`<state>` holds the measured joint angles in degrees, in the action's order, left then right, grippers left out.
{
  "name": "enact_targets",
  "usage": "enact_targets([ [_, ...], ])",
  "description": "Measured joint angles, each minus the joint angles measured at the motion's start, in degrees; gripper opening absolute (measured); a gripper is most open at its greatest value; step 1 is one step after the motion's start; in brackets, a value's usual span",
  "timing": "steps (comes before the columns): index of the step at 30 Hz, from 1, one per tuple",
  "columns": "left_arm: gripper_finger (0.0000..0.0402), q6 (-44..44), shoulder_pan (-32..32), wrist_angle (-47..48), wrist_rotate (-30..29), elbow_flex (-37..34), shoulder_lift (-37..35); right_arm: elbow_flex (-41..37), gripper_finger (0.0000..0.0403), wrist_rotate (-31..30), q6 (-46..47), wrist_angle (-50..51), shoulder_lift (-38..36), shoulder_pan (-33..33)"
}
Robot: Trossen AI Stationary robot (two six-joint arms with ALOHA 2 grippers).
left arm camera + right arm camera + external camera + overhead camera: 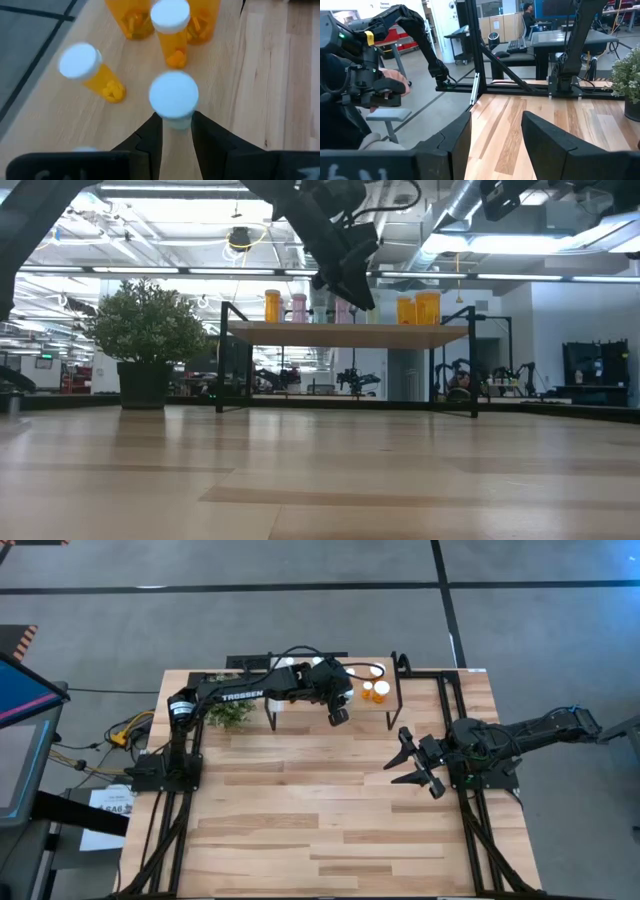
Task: Pick and place medicine bottles onto shelf by color
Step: Put the blue small pill bottle on the shelf, then return to Home Position
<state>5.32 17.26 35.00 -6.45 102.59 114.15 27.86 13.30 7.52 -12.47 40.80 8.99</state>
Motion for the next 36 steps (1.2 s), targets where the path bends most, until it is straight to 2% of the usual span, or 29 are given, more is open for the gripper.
enact_targets([
  [14,0.0082,-0.10,-0.04,0.27,0.19,-0.26,0.32,0.00,0.0194,0.00,0.02,0.00,0.02,0.00],
  [18,0.0098,-0.41,-0.04,0.73,0.12,0.08,0.32,0.00,0.0198,0.02,0.01,0.00,0.00,0.00],
  [27,0.0148,0.04,-0.44,4.67,-0.45,6.31,0.21,0.00,0.0195,0.02,0.03,0.00,0.02,-0.02],
  [36,0.0160,1.14,-0.59,10.92,-5.53,12.55,-0.03,0.00,0.0198,0.02,0.14,0.00,0.02,-0.02],
])
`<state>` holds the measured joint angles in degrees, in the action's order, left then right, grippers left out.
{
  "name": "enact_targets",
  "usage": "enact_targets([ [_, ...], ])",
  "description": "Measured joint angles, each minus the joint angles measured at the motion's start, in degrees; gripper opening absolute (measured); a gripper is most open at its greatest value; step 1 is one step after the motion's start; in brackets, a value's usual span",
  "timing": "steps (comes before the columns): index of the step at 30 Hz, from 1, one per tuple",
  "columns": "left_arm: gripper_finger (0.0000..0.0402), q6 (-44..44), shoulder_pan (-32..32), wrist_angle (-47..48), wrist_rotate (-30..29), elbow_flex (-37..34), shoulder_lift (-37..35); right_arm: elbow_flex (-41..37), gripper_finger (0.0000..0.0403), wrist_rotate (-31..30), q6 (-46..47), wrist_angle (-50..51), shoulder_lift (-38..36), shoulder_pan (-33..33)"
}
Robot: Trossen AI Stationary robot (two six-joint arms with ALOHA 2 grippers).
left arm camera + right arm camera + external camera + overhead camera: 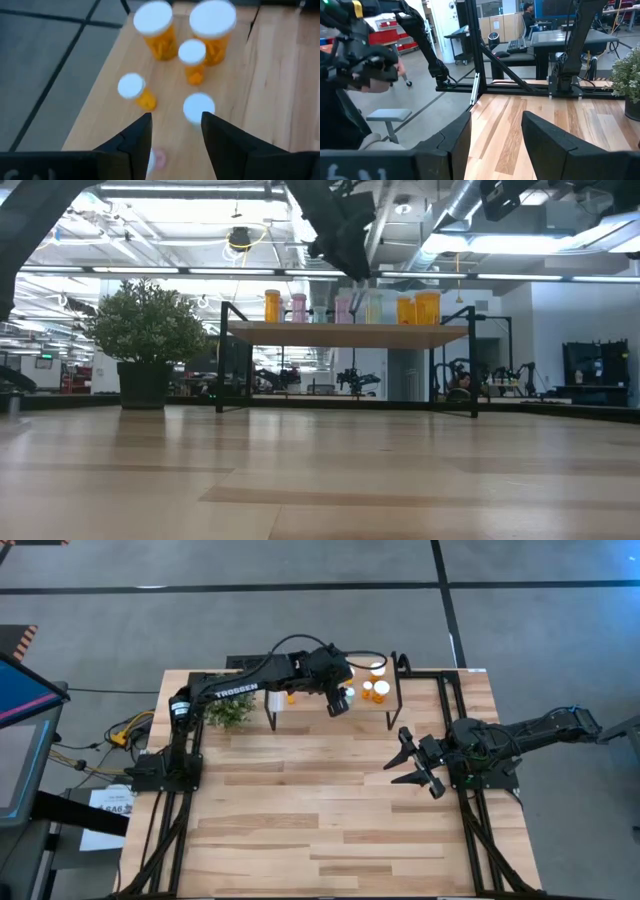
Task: Pick and place medicine bottles onto shelf by color
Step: Return to Home Position
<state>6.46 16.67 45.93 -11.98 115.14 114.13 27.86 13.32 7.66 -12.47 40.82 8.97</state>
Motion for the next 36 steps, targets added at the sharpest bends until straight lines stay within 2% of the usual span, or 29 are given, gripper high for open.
enact_targets([
  [5,0.0158,0.83,-0.50,8.81,-0.01,7.34,0.14,0.02,0.0198,0.02,-0.01,0.86,-0.01,0.02],
  [9,0.0134,1.14,-3.16,16.67,0.10,11.89,-1.34,0.02,0.0195,0.02,-0.02,2.54,0.00,0.02],
  [13,0.0091,0.86,-7.12,18.76,3.43,10.58,-7.18,0.02,0.0195,0.04,-0.04,3.21,-0.02,0.00],
  [15,0.0069,0.33,-9.78,18.85,5.90,8.11,-9.74,0.02,0.0197,0.03,-0.08,3.39,-0.02,-0.17],
  [18,0.0036,-0.65,-14.34,19.22,5.95,2.98,-13.10,0.02,0.0199,0.04,-0.11,3.52,-0.02,-0.91],
  [22,0.0004,-4.17,-20.11,16.50,-0.63,-6.51,-21.87,0.02,0.0198,0.04,1.58,3.59,-0.02,-1.28],
  [27,0.0007,-9.60,-26.62,2.86,-7.27,-26.84,-38.38,0.02,0.0194,0.04,4.58,3.54,-0.04,-1.27],
  [32,0.0002,-10.41,-31.19,-20.86,-3.57,-51.78,-57.78,0.02,0.0198,0.04,-1.68,4.29,-0.04,-2.04],
  [36,0.0000,-10.64,-31.64,-37.20,-0.38,-68.91,-70.17,0.02,0.0199,0.04,-3.02,6.73,-0.23,-3.73],
])
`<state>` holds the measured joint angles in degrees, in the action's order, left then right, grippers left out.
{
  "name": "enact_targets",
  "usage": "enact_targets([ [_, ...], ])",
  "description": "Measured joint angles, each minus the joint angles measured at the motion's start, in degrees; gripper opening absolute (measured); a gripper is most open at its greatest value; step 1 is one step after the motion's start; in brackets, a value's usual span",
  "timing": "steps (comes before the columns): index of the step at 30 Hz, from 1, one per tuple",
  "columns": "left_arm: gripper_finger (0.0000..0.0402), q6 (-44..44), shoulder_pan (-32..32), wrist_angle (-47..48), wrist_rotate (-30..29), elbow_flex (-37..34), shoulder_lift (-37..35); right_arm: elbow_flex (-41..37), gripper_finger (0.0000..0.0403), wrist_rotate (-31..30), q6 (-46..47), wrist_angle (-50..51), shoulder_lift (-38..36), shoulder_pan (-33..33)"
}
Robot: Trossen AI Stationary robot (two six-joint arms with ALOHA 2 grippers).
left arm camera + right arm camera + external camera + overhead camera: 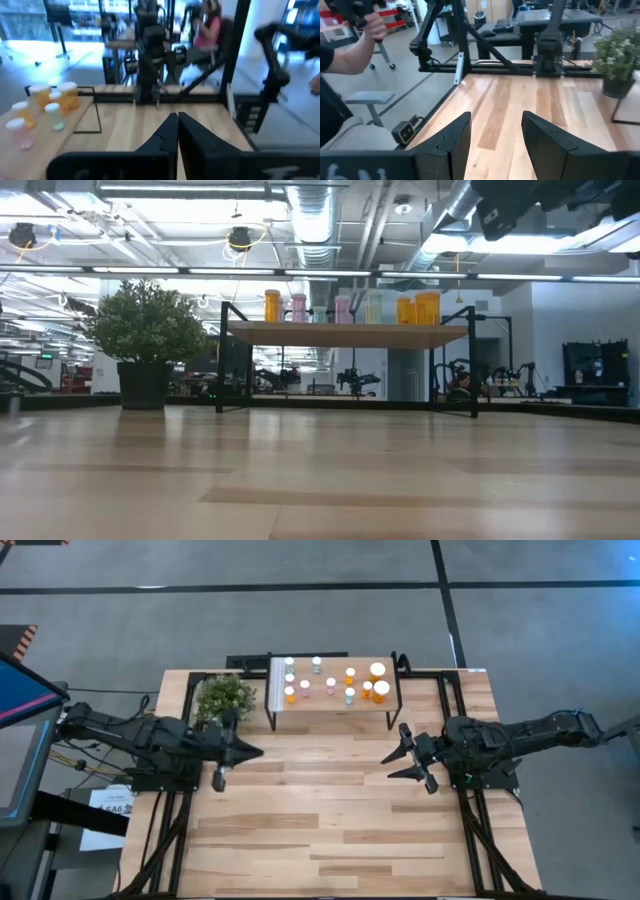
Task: Pick and place medicine bottles onto shelf by color
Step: Return to Home Position
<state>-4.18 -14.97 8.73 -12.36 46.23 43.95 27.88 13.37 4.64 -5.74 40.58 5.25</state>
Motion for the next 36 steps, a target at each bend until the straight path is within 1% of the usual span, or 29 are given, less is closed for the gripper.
enact_targets([
  [3,0.0000,-0.86,0.65,-6.60,0.31,-9.49,-7.38,0.01,0.0197,0.01,-0.80,0.89,-1.85,-2.11],
  [7,0.0000,-0.37,0.94,-11.95,4.21,-17.97,-15.28,0.00,0.0194,0.00,-2.13,5.45,-7.60,-6.27],
  [12,0.0000,0.01,1.00,-14.06,4.44,-24.55,-24.17,0.00,0.0197,0.26,-3.04,14.04,-18.13,-10.57],
  [14,0.0000,0.23,1.00,-13.65,4.12,-26.59,-27.20,-0.60,0.0198,0.69,-2.99,14.44,-21.40,-10.97],
  [17,0.0000,0.47,1.00,-13.98,4.09,-28.96,-30.63,-3.23,0.0198,3.62,-2.77,14.04,-26.55,-10.97],
  [20,0.0000,0.78,1.00,-13.83,4.06,-30.66,-33.06,-6.88,0.0196,7.60,-2.77,12.07,-31.41,-10.94],
  [23,0.0000,2.54,1.00,-14.19,3.88,-32.12,-34.51,-11.37,0.0194,7.77,-2.25,11.88,-36.23,-10.92],
  [26,0.0000,4.25,0.99,-16.45,1.81,-34.40,-35.39,-15.78,0.0196,7.76,-1.66,10.42,-40.62,-11.18],
  [29,0.0000,5.00,1.02,-19.34,-0.41,-37.10,-35.48,-18.74,0.0198,7.89,-1.57,9.59,-40.38,-11.46],
  [32,0.0000,4.53,1.33,-20.35,-0.03,-39.06,-35.49,-20.15,0.0199,7.76,-2.74,8.18,-39.33,-11.59],
  [34,0.0000,3.91,1.37,-20.85,0.44,-40.07,-35.51,-21.65,0.0198,7.74,-3.24,9.40,-39.44,-11.77],
  [36,0.0000,3.68,1.37,-23.40,0.75,-41.64,-35.51,-22.66,0.0196,7.66,-3.53,8.65,-39.52,-11.79],
])
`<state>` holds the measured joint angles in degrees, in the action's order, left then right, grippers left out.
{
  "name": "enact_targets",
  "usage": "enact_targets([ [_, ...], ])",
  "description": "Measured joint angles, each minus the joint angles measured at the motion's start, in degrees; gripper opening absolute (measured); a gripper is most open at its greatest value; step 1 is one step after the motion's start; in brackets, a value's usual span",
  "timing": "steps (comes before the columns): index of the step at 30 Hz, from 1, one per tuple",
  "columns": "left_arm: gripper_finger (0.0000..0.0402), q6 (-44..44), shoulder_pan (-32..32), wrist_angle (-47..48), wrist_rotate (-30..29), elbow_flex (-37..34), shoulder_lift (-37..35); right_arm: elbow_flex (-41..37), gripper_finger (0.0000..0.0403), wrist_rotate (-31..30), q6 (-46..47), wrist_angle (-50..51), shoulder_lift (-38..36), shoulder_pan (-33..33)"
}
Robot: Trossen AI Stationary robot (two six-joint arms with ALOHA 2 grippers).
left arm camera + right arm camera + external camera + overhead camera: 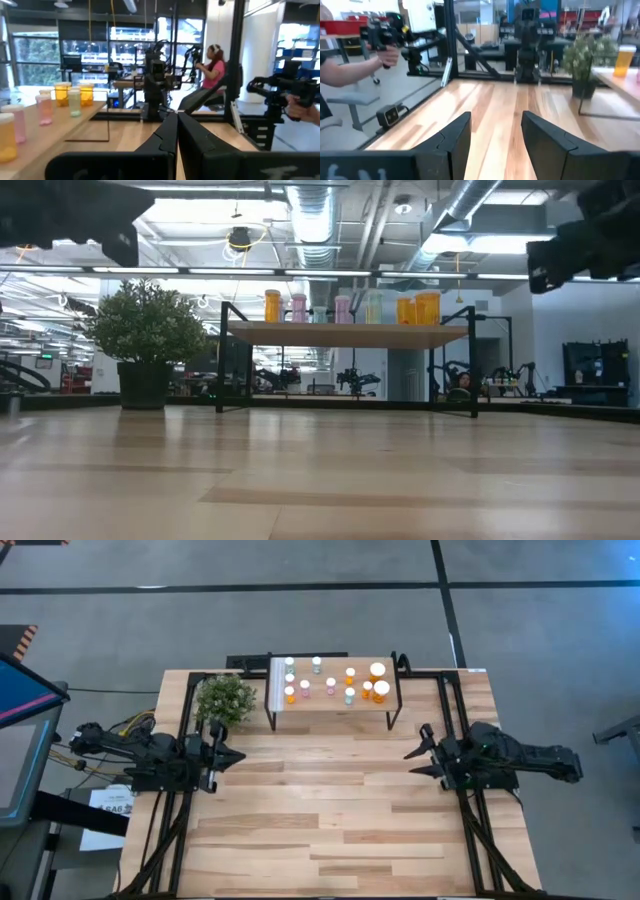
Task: Pick and place medicine bottles onto shelf by color
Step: Return to Home Position
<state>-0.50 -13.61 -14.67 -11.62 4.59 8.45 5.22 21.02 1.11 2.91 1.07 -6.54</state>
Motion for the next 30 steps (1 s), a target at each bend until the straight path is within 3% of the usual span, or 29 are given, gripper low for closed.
enact_targets([
  [4,0.0000,-0.62,0.00,-4.52,2.77,-3.80,-0.01,-1.38,0.0194,-0.25,-1.54,2.44,0.14,0.01],
  [10,0.0000,-3.21,0.00,-2.31,4.29,-3.98,0.15,-1.73,0.0199,-0.22,-1.02,1.83,0.39,0.13],
  [19,0.0000,-1.13,-0.02,-2.41,16.72,-4.03,0.11,-1.75,0.0195,-0.18,-1.13,1.96,0.41,0.13],
  [25,0.0000,0.25,0.00,-2.33,17.36,-4.09,0.11,-1.78,0.0197,-0.16,-1.13,2.00,0.41,0.13],
  [30,0.0000,-0.37,0.00,-0.31,21.78,-4.12,0.11,-1.80,0.0197,-0.16,-1.12,2.03,0.41,0.13],
])
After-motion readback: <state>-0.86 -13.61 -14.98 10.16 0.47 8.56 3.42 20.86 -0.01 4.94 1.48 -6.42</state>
